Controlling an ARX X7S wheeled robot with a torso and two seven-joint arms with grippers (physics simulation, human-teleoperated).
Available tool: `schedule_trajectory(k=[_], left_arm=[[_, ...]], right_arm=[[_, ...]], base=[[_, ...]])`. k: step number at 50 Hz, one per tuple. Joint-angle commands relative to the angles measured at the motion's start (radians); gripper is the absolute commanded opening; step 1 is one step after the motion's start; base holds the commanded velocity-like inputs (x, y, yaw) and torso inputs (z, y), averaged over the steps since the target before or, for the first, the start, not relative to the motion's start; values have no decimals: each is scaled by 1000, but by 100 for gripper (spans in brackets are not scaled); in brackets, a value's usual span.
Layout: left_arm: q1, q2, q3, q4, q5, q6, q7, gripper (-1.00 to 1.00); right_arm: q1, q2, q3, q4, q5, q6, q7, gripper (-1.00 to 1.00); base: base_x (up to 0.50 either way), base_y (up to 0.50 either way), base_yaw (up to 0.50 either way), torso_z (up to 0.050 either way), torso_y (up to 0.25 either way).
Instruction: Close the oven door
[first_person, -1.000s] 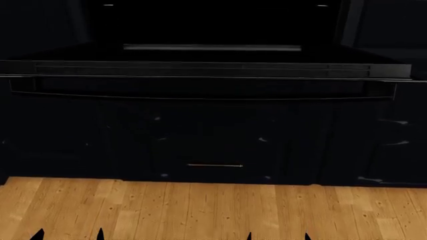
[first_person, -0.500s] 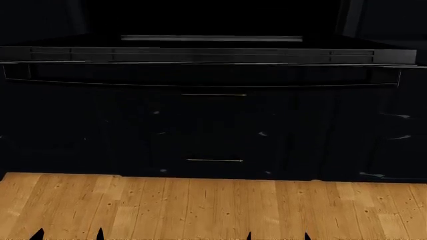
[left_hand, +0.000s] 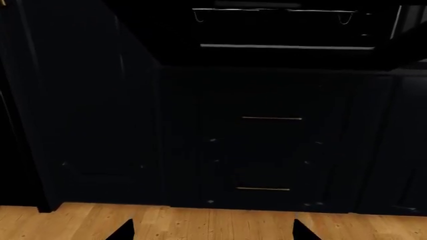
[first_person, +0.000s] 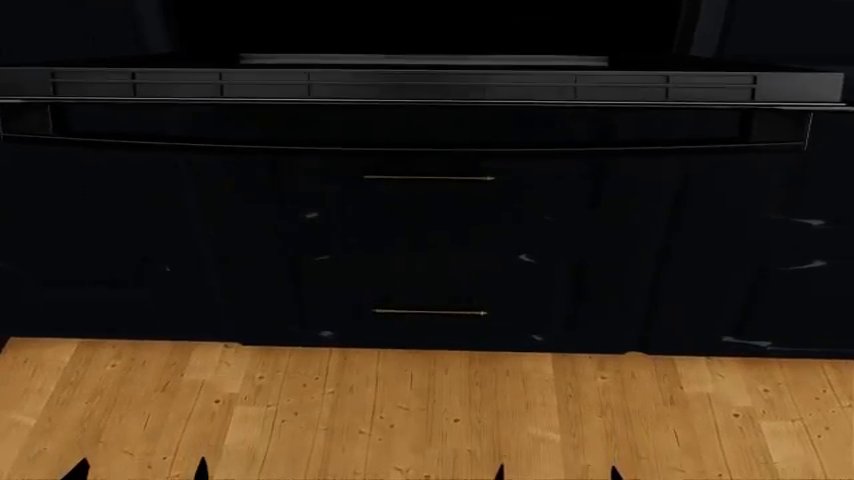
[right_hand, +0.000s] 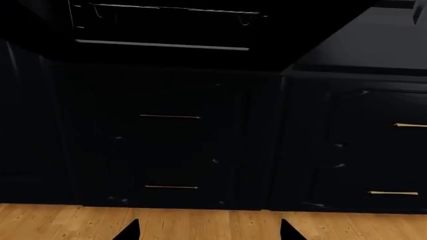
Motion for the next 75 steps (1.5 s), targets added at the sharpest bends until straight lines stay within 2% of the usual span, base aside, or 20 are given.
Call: schedule_trajectory(k=[1,4,5,9,13,16,26,27,30,33,36,43,48,51,52,56,60,66,67,75], left_arm=[[-11,-1,4,0,2,-25,-17,100],[-29,11,7,-60,-10,-31,-6,100],[-58,-2,7,-8,-67,-160,0,100],[-93,15,13,-114,-38,-117,1,100],[-153,0,13,-76,-81,-298,-13,100],[-163,-3,11,-96,-106,-343,-3,100],[-197,14,32,-245,-100,-344,25,100],[-201,5,24,-190,-131,-419,15,100],[-202,19,33,-277,-106,-338,34,100],[-221,12,44,-256,-100,-386,18,100],[-243,39,50,-422,-68,-257,47,100],[-257,33,49,-408,-72,-290,31,100],[-305,69,59,-646,-32,-132,64,100],[-301,65,65,-632,-33,-132,71,100],[-287,46,64,-528,-46,-213,50,100],[-301,63,67,-627,-34,-132,67,100],[-289,45,65,-524,-51,-219,44,100],[-309,67,70,-645,-35,-127,62,100],[-299,53,70,-569,-45,-187,48,100],[-307,63,74,-631,-40,-136,60,100]], right_arm=[[23,14,-5,-24,9,53,3,100],[51,18,-15,-19,7,107,3,100],[71,15,-8,-4,34,135,-11,100],[112,15,-4,17,56,193,-18,100],[151,14,13,45,114,298,-32,100],[164,13,29,72,163,347,-54,100],[199,-11,42,202,210,379,-85,100],[201,-11,39,210,209,379,-89,100],[206,-12,43,219,222,393,-91,100],[210,-16,49,244,229,384,-98,100],[216,-20,48,275,224,368,-103,100],[239,-35,38,375,213,327,-129,100],[243,-34,31,392,205,318,-130,100],[247,-36,28,408,200,307,-130,100],[247,-36,27,406,199,303,-131,100],[246,-39,20,412,194,293,-133,100],[245,-36,20,403,194,287,-130,100],[240,-36,10,410,184,258,-137,100],[246,-38,14,429,186,250,-141,100],[248,-37,2,438,184,234,-158,100]], base=[[0,0,0,0,0],[0,0,0,0,0],[0,0,0,0,0],[0,0,0,0,0],[0,0,0,0,0],[0,0,0,0,0],[0,0,0,0,0],[0,0,0,0,0],[0,0,0,0,0],[0,0,0,0,0],[0,0,0,0,0],[0,0,0,0,0],[0,0,0,0,0],[0,0,0,0,0],[0,0,0,0,0],[0,0,0,0,0],[0,0,0,0,0],[0,0,0,0,0],[0,0,0,0,0],[0,0,0,0,0]])
